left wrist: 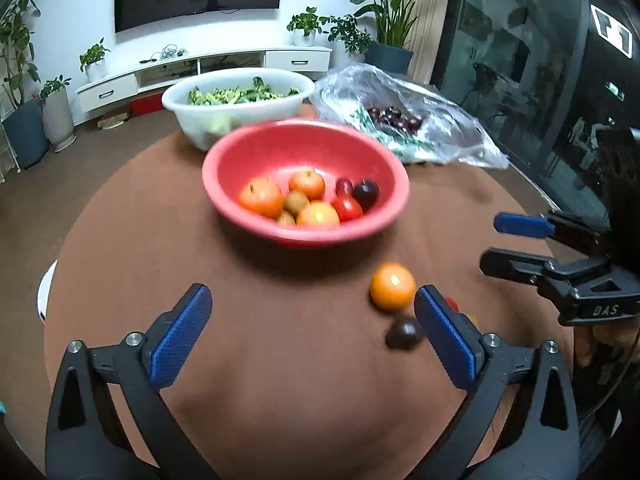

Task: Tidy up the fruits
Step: 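Move both tools back from the red bowl to the remaining fruit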

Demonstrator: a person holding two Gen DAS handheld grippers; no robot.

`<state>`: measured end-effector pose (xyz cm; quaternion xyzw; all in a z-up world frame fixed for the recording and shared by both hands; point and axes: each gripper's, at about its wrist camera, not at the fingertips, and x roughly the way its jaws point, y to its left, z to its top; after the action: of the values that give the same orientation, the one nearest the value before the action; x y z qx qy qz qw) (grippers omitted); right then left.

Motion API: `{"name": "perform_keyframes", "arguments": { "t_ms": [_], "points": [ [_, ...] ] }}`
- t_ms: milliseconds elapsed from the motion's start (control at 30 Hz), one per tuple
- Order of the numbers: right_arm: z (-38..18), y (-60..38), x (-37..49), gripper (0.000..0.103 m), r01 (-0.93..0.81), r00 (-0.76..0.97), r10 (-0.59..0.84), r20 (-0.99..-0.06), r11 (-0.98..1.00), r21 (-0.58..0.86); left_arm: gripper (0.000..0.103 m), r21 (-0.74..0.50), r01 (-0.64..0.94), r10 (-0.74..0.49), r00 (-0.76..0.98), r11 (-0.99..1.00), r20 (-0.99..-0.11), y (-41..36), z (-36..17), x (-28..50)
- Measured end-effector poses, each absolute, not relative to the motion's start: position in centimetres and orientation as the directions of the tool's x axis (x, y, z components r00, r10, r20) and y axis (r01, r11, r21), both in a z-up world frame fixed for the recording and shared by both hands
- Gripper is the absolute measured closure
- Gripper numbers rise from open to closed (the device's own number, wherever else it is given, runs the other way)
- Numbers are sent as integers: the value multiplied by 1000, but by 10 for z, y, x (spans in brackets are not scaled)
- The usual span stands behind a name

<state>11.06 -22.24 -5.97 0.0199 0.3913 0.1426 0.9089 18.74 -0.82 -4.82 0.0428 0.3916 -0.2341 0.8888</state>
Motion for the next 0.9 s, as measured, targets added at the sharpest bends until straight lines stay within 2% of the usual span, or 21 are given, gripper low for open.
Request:
{"name": "perform_keyframes", "arguments": {
  "t_ms": [133,467,767,900],
  "points": [
    [-76,-224,84,29,-231,633,284,-721,957,174,1,-111,443,-378,576,889,-725,-7,-59,156],
    [-95,-203,71,30,-277,606,258,-753,955,105,0,-159,379,-355,528,911,-771,-5,-97,89],
    [-108,-199,81,39,-267,568,219,-793,961,73,0,-173,360,-352,527,917,-774,-4,-95,78],
    [-114,-195,88,46,-271,547,207,-811,960,62,0,-175,352,-347,518,920,-782,-3,-94,81]
  ]
}}
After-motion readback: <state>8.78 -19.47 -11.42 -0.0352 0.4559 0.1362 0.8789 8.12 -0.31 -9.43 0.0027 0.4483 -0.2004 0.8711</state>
